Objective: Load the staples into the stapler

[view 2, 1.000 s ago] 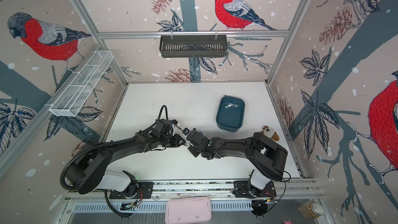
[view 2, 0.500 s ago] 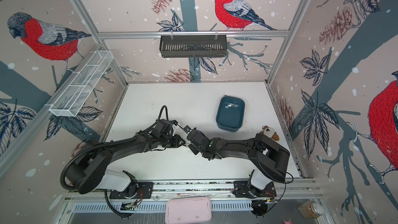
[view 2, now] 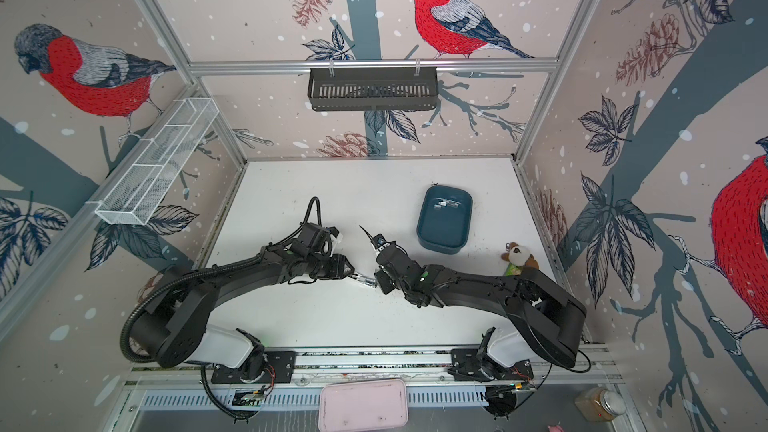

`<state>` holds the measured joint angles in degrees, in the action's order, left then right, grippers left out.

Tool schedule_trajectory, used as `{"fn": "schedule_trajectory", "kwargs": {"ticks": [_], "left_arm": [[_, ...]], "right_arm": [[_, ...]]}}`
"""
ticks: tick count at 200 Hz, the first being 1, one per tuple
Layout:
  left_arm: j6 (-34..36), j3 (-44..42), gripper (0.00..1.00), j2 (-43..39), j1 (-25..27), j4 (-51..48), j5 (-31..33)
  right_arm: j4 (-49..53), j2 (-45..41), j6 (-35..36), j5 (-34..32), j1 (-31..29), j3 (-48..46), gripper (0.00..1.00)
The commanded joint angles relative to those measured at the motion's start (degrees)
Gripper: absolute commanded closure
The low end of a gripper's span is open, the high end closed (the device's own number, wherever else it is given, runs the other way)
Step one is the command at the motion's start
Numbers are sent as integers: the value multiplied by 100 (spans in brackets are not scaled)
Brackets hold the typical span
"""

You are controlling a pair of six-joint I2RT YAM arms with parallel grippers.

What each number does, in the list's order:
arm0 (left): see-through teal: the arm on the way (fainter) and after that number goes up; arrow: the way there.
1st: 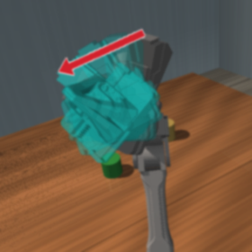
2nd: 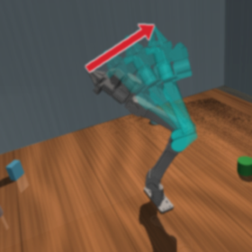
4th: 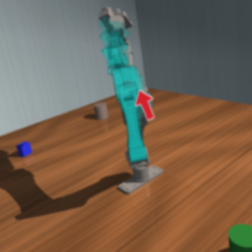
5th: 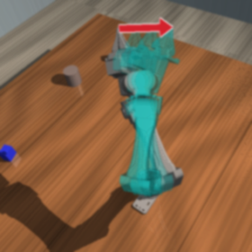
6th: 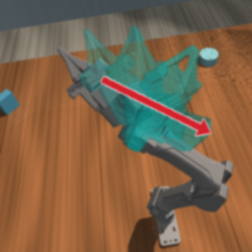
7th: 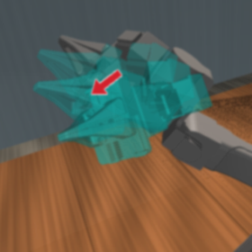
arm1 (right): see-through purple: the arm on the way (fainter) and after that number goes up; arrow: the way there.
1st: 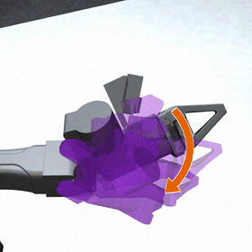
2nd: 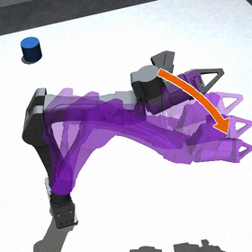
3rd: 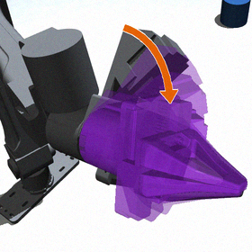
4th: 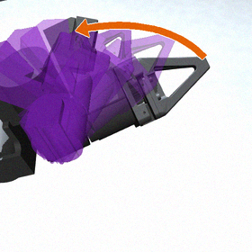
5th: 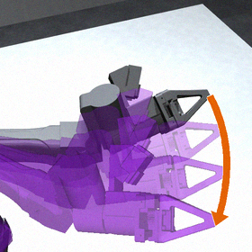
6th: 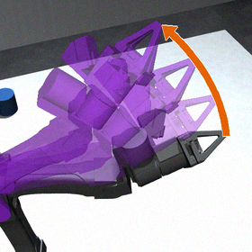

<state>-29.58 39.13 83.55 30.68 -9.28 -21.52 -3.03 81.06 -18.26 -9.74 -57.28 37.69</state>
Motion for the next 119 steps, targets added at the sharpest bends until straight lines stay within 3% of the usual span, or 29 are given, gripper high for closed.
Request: {"fn": "schedule_trajectory", "kwargs": {"ticks": [1, 41, 84, 119], "left_arm": [[58, 154, 47, -104, -41, -313, 233], [-117, 150, 20, -721, -48, -362, 161], [-302, -205, 8, -1435, -43, -243, 39], [-338, -414, 4, -1734, -38, -217, 62]], "right_arm": [[-86, -94, -218, 288, 23, -92, 91], [-316, 268, -261, 626, 16, -91, 91], [-481, 773, -143, 659, -3, 45, 91], [-575, 875, -123, 780, -97, 46, 91]]}}
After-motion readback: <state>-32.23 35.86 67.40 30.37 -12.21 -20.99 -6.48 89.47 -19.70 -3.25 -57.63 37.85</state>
